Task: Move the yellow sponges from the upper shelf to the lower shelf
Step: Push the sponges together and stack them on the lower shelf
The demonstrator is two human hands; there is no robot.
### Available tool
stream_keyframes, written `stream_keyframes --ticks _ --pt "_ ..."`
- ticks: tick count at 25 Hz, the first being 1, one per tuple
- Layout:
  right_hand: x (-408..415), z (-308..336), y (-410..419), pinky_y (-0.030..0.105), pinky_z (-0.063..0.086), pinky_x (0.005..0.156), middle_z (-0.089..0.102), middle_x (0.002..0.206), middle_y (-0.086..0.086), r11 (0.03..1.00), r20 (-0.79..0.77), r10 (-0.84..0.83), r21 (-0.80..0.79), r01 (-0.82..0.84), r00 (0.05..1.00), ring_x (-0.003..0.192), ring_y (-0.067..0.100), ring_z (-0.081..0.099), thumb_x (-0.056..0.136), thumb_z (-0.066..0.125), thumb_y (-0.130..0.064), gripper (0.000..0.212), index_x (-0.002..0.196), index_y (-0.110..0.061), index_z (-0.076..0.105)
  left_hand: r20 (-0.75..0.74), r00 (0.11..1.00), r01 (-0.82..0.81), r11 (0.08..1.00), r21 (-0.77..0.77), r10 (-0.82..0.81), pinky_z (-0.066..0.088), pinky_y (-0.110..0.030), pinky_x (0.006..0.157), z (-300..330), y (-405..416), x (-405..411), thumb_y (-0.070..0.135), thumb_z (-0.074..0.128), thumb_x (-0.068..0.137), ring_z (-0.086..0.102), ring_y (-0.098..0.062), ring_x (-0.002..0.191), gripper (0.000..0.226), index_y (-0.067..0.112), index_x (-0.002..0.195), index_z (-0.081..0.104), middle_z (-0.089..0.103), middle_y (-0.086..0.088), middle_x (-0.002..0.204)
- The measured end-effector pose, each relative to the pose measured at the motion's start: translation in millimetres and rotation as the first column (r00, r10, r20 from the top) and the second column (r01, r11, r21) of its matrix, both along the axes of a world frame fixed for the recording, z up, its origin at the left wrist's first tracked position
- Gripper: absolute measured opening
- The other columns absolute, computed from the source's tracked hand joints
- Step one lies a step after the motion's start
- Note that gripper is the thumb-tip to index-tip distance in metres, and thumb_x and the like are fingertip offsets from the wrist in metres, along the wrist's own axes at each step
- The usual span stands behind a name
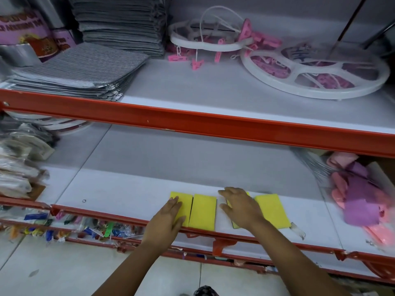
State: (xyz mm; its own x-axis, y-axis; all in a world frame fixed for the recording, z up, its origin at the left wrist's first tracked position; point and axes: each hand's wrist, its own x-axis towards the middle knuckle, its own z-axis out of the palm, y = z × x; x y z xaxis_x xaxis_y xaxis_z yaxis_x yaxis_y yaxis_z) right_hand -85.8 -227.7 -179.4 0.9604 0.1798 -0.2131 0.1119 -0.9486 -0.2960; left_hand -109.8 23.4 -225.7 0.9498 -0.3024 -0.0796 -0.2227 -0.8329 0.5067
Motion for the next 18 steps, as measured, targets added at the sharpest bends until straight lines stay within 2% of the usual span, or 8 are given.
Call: stream_keyframes --ticks 1,3,6,11,15,18 --pt "-1.1 1.2 -15.5 0.036 0.032 0.112 0.023 0.158 -0.003 0.998 -0.016 0.004 -0.058 -0.005 1.000 0.146 0.017 0.017 0.099 0.045 -0.035 0.052 0.147 -0.027 0.030 -0.013 1.000 0.005 1.000 0.005 -0.005 0.031 -0.027 0.110 0.1 -2.1 -1.0 0.083 -0.006 0.074 0.013 -0.006 0.143 0.103 0.020 0.147 0.031 0.015 0.009 0.157" --pt "-4.7 0.4 -39.4 0.036 0.027 0.116 0.009 0.162 -0.002 0.988 -0.098 0.036 -0.143 -0.050 0.994 0.149 0.016 0.004 0.099 0.045 -0.036 0.058 0.150 -0.026 0.021 -0.028 0.999 0.023 0.999 0.033 -0.022 0.030 -0.027 0.111 0.3 -10.0 -2.6 0.088 -0.015 0.062 0.006 -0.005 0.144 0.116 0.022 0.149 0.024 0.010 0.010 0.158" --pt "-10.6 -3.9 -50.0 0.034 0.019 0.118 -0.002 0.162 -0.004 0.990 -0.207 0.053 -0.119 -0.079 0.977 0.149 0.014 -0.004 0.099 0.045 -0.036 0.063 0.152 -0.026 0.012 -0.051 0.998 0.044 0.995 0.088 -0.040 0.030 -0.029 0.112 0.1 -21.5 -2.5 0.091 -0.020 0.054 0.001 -0.007 0.145 0.125 0.021 0.151 0.018 0.008 0.008 0.159" --pt "-25.5 -12.9 -27.5 0.033 0.033 0.112 0.006 0.162 -0.005 0.998 -0.142 -0.016 -0.060 0.008 0.990 0.148 0.012 0.010 0.097 0.046 -0.042 0.063 0.151 -0.028 0.017 -0.104 0.994 0.054 0.987 0.149 -0.039 0.025 -0.027 0.113 -2.6 -24.4 -3.3 0.092 -0.024 0.046 0.000 -0.008 0.145 0.132 0.021 0.152 0.013 0.004 0.008 0.159" --pt "-34.3 -19.8 -2.4 0.035 0.032 0.112 0.014 0.161 -0.001 0.997 -0.109 -0.039 -0.065 0.032 0.993 0.147 0.018 0.014 0.096 0.046 -0.046 0.063 0.150 -0.025 0.022 -0.124 0.992 0.057 0.987 0.148 -0.039 0.021 -0.027 0.114 0.1 -27.9 -5.8 0.093 -0.022 0.045 -0.001 -0.007 0.145 0.133 0.021 0.152 0.012 0.002 0.008 0.159" --pt "-35.0 -20.5 6.7 0.037 0.030 0.113 0.015 0.161 0.002 0.996 -0.115 -0.053 -0.071 0.045 0.992 0.147 0.021 0.013 0.096 0.045 -0.046 0.063 0.150 -0.022 0.022 -0.136 0.990 0.065 0.985 0.161 -0.043 0.020 -0.028 0.115 1.2 -31.1 -6.7 0.092 -0.014 0.053 0.000 -0.009 0.145 0.124 0.020 0.152 0.011 0.002 0.006 0.160"
